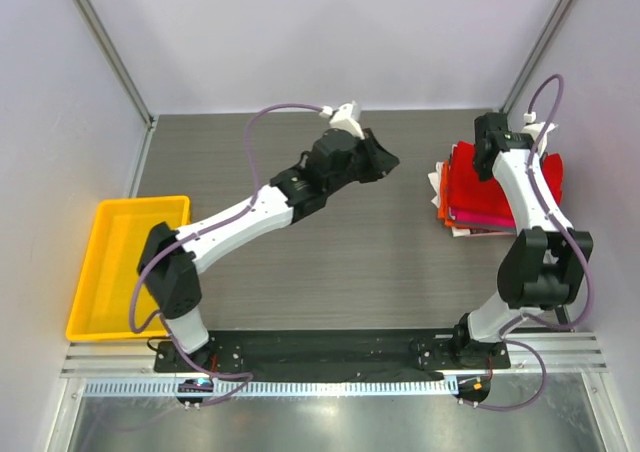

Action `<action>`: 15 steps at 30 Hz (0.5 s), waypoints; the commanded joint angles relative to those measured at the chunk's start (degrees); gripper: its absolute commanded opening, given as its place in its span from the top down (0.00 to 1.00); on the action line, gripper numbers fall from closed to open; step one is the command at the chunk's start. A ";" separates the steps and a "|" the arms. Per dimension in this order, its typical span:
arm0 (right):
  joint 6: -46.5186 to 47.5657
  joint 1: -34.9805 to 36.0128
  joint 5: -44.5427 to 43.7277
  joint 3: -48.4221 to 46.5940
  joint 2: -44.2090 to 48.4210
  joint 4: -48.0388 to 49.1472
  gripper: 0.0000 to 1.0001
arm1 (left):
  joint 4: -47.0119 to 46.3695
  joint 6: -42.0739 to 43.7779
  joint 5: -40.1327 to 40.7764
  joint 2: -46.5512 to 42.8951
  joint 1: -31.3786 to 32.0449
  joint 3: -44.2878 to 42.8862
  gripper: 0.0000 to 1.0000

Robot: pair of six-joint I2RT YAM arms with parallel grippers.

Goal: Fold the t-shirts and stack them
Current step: Neatly place the folded tshirt to the corner

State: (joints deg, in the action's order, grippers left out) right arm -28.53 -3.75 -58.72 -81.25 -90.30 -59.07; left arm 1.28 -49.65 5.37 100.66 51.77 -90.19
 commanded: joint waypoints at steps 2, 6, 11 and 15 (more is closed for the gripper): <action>-6.18 -0.12 -16.59 -6.28 -5.14 -9.13 0.96 | 0.39 -1.59 1.67 -8.19 -3.25 6.51 0.80; -11.88 -0.29 -21.87 -8.83 -10.50 -14.39 0.87 | 1.62 -0.89 0.35 -11.45 -4.48 9.77 0.80; -15.24 -2.75 -23.37 -12.00 -16.21 -17.57 0.99 | 4.08 -0.01 -0.88 -13.38 -5.45 11.62 0.80; -15.50 -5.21 -23.37 -12.09 -19.73 -17.14 0.99 | 5.22 0.34 -1.85 -13.39 -5.98 11.97 0.80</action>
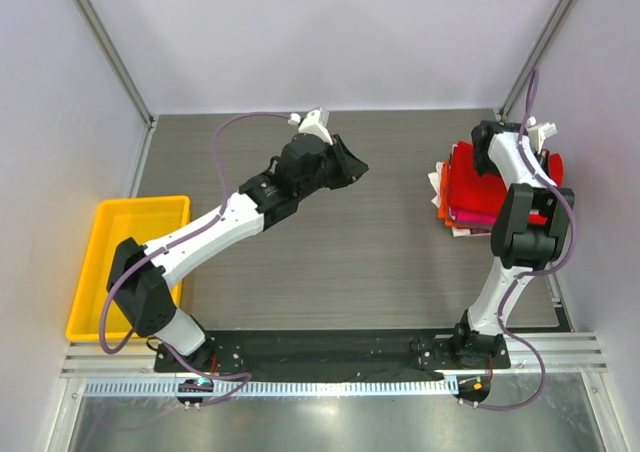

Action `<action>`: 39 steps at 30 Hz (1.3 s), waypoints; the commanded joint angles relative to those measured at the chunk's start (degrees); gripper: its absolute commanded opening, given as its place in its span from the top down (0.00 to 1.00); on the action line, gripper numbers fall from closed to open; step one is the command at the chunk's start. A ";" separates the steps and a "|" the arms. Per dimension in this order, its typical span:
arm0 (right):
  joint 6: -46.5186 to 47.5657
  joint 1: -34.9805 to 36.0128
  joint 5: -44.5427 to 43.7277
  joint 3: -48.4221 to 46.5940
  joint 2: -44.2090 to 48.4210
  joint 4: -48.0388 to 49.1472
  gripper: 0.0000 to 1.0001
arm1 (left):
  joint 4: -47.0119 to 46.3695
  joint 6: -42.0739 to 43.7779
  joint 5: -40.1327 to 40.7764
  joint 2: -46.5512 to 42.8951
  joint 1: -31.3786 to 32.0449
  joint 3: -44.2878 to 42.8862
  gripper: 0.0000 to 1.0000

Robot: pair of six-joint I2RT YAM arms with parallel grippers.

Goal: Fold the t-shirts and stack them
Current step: Neatly place the folded tshirt to the corner, then reset both grippers

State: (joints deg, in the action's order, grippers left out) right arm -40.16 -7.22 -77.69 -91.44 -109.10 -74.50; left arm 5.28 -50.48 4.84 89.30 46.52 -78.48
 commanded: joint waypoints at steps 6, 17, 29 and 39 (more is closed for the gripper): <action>5.44 -3.76 3.31 3.54 -5.67 9.27 0.99 | 1.66 0.82 -3.35 -0.88 -1.43 1.13 0.82; 6.24 -4.73 7.73 -0.31 -3.59 6.04 0.99 | 1.31 0.82 -4.67 -0.44 -1.70 1.40 0.83; 11.86 -4.82 7.73 -25.27 -11.92 -1.17 0.99 | 1.49 1.08 -4.49 -1.85 -1.70 2.63 0.83; 15.38 -8.60 15.29 -33.19 -24.12 3.66 0.99 | 4.91 3.10 -7.39 3.16 -2.22 -2.38 0.83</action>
State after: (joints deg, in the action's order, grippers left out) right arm -26.22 -14.55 -64.45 -120.84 -130.87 -72.03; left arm 8.56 -49.74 -0.51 91.15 44.86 -77.47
